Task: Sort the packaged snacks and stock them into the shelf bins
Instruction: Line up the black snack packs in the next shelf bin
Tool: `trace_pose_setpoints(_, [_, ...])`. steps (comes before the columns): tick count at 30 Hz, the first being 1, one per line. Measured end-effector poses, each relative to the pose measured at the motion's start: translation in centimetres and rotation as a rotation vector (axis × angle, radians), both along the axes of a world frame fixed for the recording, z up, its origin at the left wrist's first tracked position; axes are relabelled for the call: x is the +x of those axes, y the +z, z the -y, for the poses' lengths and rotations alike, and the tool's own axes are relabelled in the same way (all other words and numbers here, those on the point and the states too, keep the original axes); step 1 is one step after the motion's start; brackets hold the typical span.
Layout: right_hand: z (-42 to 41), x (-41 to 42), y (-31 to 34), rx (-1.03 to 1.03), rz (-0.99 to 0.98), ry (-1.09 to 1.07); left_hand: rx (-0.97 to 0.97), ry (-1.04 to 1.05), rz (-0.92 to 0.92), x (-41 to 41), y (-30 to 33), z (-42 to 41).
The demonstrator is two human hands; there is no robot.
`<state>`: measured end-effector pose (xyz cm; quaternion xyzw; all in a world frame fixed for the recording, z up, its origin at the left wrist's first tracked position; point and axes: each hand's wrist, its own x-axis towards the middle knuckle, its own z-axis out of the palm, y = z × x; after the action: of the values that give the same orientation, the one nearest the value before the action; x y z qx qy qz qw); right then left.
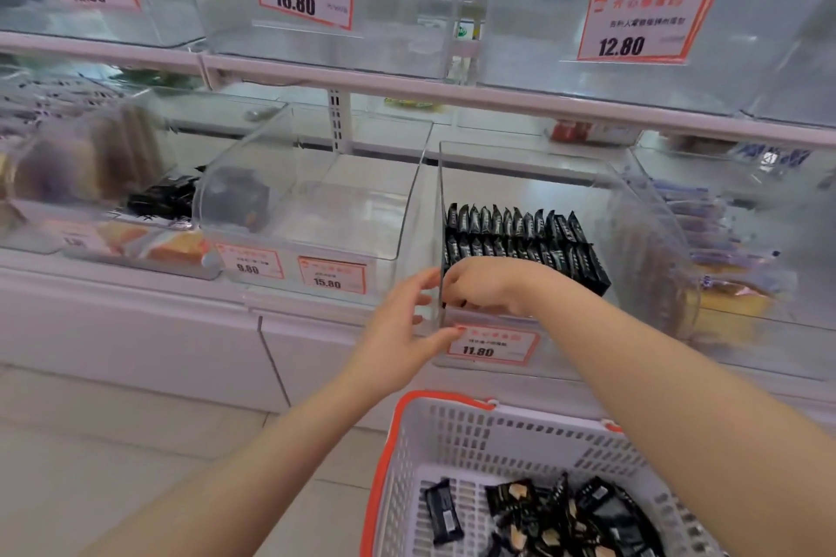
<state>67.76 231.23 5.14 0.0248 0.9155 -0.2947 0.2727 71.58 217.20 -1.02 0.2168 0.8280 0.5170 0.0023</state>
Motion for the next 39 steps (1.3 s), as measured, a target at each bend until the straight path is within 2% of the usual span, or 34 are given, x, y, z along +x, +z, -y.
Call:
trace_pose_setpoints(4, [-1.7, 1.2, 1.2, -0.133, -0.044, -0.064, -0.110, 0.160, -0.310, 2.1, 1.0, 0.7])
trace_pose_setpoints(6, [-3.1, 2.8, 1.6, -0.117, -0.275, -0.060, -0.175, 0.070, -0.387, 3.5, 1.8, 0.8])
trace_pose_setpoints(8, [-4.3, 5.5, 1.6, -0.098, -0.618, -0.065, -0.283, -0.065, -0.389, 4.7, 2.1, 0.4])
trace_pose_setpoints(10, [-5.6, 8.6, 0.9, -0.148, -0.772, -0.048, -0.383, -0.164, -0.340, 5.5, 1.8, -0.6])
trace_pose_setpoints(12, [-7.2, 11.5, -1.1, -0.143, -0.665, 0.005, -0.521, -0.250, -0.272, 6.3, 1.1, -2.3])
trace_pose_setpoints(15, [-10.2, 14.9, -5.7, -0.009, -0.328, 0.061, -0.768, -0.375, -0.157, 7.5, -1.4, -5.2])
trace_pose_setpoints(18, [-14.0, 17.9, -10.7, 0.118, -0.131, 0.073, -0.991, -0.498, -0.123, 8.8, -5.2, -8.0])
trace_pose_setpoints(22, [-19.2, 21.6, -17.2, 0.120, 0.141, 0.046, -1.193, -0.669, -0.063, 10.9, -10.9, -12.0])
trace_pose_setpoints(27, [-24.1, 25.3, -26.3, 0.176, 0.221, -0.001, -1.250, -0.794, 0.109, 13.1, -18.1, -16.5])
trace_pose_setpoints(32, [-24.5, 27.0, -34.7, 0.303, 0.300, 0.208, -1.301, -0.769, 0.319, 15.3, -25.1, -17.3])
trace_pose_setpoints(35, [-23.3, 26.9, -37.7, 0.313, 0.335, 0.317, -1.344, -0.732, 0.413, 16.5, -28.8, -16.5])
trace_pose_setpoints(39, [-21.5, 27.3, -39.7, 0.363, 0.347, 0.236, -1.341, -0.674, 0.428, 17.8, -32.3, -15.8])
